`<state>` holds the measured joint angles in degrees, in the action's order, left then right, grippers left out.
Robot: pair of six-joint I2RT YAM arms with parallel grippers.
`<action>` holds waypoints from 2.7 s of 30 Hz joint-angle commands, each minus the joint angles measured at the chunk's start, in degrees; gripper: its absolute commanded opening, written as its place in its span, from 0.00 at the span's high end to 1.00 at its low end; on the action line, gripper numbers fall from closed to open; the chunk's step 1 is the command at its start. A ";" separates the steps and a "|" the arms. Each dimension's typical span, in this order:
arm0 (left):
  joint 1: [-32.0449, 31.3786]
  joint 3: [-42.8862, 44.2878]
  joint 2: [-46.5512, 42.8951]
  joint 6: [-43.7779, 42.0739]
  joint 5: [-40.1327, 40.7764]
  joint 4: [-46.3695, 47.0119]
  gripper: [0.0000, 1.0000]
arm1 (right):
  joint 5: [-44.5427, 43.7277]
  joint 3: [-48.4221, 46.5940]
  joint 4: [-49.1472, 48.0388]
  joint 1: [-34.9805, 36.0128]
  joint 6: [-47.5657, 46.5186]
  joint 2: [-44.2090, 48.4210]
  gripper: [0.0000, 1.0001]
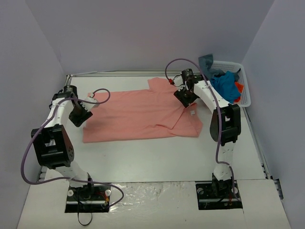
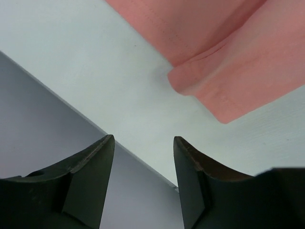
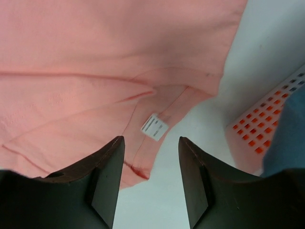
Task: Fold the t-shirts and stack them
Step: Fold the flattened tshirt in 1/3 of the way
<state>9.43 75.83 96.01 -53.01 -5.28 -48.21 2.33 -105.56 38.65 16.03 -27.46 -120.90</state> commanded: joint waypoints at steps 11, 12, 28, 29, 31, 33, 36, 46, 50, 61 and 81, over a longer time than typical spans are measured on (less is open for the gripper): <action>-1.26 -10.53 -10.32 4.06 -12.65 -0.49 0.76 | 4.35 21.36 1.34 0.14 -2.33 16.84 1.00; -1.26 -11.05 -9.79 4.23 -12.74 0.65 0.84 | 4.96 21.62 1.34 0.40 -2.33 16.67 0.99; -1.26 -15.89 -1.62 7.49 -10.98 8.04 0.96 | 4.00 15.65 1.69 11.65 -0.05 6.47 0.68; -1.26 -16.15 -1.09 7.57 -10.89 8.39 0.96 | 4.17 15.30 1.69 11.91 0.04 5.60 0.67; -1.34 -16.85 -0.47 7.84 -10.19 9.61 0.96 | 3.83 14.51 1.77 12.27 0.04 4.63 0.65; -1.26 -17.12 0.06 8.19 -10.02 10.32 0.96 | 3.65 13.98 1.86 12.62 0.13 3.40 0.61; -1.26 -17.56 0.85 8.36 -9.75 11.02 0.96 | 3.73 12.92 1.95 12.88 0.13 2.43 0.57; -1.26 -18.88 3.40 8.72 -7.29 12.08 0.98 | 6.46 12.48 3.09 14.20 -0.75 1.37 0.57; -1.35 -19.58 3.75 8.63 -6.76 12.26 0.98 | 8.04 13.62 3.27 14.38 -1.36 3.04 0.57; -1.26 -19.85 3.57 8.81 -7.11 12.26 0.98 | 8.83 14.42 3.36 14.47 -2.33 0.14 0.69; -1.34 -19.85 3.40 9.42 -7.73 12.17 0.97 | 9.45 14.68 4.59 14.55 -1.72 3.92 0.70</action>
<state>7.88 58.54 96.53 -43.77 -13.89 -37.36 10.74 -91.13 39.66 30.09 -29.61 -120.95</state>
